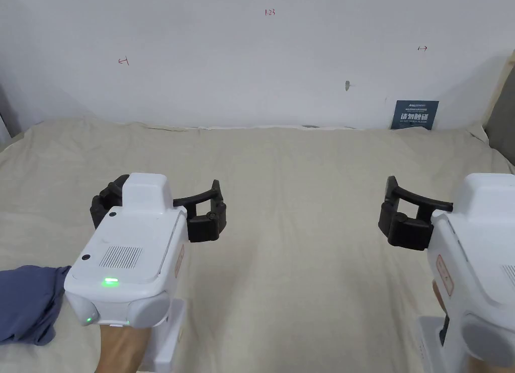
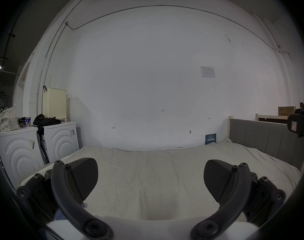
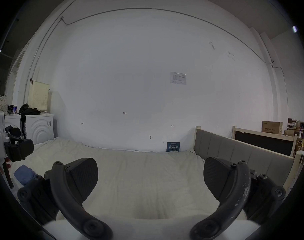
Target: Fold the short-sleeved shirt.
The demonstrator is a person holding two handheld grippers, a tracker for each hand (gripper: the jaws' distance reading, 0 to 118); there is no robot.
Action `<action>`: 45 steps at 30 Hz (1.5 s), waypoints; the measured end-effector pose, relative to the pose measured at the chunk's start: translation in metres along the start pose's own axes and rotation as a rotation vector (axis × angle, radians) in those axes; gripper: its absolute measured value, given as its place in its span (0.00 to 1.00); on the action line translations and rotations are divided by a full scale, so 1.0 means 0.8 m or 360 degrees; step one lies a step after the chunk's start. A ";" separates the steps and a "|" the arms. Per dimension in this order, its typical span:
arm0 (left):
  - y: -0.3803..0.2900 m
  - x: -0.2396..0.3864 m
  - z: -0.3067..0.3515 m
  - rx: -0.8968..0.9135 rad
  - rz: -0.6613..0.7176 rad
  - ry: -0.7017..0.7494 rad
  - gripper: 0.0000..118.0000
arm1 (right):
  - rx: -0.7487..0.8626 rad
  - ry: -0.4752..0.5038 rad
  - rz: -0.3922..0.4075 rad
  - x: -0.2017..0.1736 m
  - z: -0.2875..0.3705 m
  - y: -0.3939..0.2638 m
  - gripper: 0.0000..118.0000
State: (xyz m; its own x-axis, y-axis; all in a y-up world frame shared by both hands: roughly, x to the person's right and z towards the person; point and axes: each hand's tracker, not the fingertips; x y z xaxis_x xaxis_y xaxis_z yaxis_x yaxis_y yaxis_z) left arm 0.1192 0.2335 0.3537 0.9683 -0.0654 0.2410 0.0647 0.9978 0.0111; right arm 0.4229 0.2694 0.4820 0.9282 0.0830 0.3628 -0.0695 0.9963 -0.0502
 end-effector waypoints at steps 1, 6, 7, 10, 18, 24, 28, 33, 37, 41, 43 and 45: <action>0.000 0.001 0.000 -0.0002 -0.0011 -0.0009 1.00 | -0.0006 0.0001 -0.0003 0.000 0.000 0.001 1.00; -0.001 0.010 0.003 0.0015 -0.0088 -0.0014 1.00 | 0.0002 0.0012 0.0001 -0.003 0.002 0.001 1.00; -0.002 0.011 0.004 0.0022 -0.0093 -0.0011 1.00 | 0.0009 0.0013 0.0001 -0.002 0.002 0.000 1.00; 0.000 0.011 0.005 0.0023 -0.0093 -0.0013 1.00 | 0.0012 0.0022 -0.0008 -0.003 0.003 0.000 1.00; 0.001 0.007 0.004 0.0023 -0.0038 0.0009 1.00 | 0.0020 0.0023 0.0001 -0.005 0.004 0.001 1.00; 0.003 0.006 0.005 0.0044 -0.0025 0.0034 1.00 | 0.0023 0.0021 -0.0002 -0.005 0.004 0.001 1.00; 0.003 0.004 0.005 0.0037 -0.0016 0.0028 1.00 | 0.0020 0.0020 -0.0003 -0.005 0.004 0.001 1.00; 0.002 0.001 0.003 0.0034 -0.0002 0.0028 1.00 | 0.0015 0.0022 -0.0003 -0.005 0.003 0.001 1.00; 0.003 0.001 0.002 0.0043 -0.0012 0.0036 1.00 | 0.0005 0.0019 -0.0007 -0.005 0.002 0.001 1.00; 0.003 0.001 0.002 0.0045 -0.0011 0.0037 1.00 | -0.0014 0.0018 -0.0025 -0.004 0.001 0.001 1.00; 0.003 0.000 0.002 0.0048 -0.0012 0.0045 1.00 | -0.0019 0.0027 -0.0037 -0.003 0.000 0.001 1.00; 0.003 0.000 0.001 0.0044 -0.0011 0.0047 1.00 | -0.0024 0.0026 -0.0043 -0.003 0.000 0.001 1.00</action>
State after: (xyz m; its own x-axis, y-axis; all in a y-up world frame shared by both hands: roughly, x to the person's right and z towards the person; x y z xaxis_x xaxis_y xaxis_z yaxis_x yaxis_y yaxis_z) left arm 0.1189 0.2361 0.3546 0.9746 -0.0721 0.2122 0.0652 0.9971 0.0396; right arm 0.4207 0.2699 0.4808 0.9355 0.0556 0.3488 -0.0388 0.9977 -0.0549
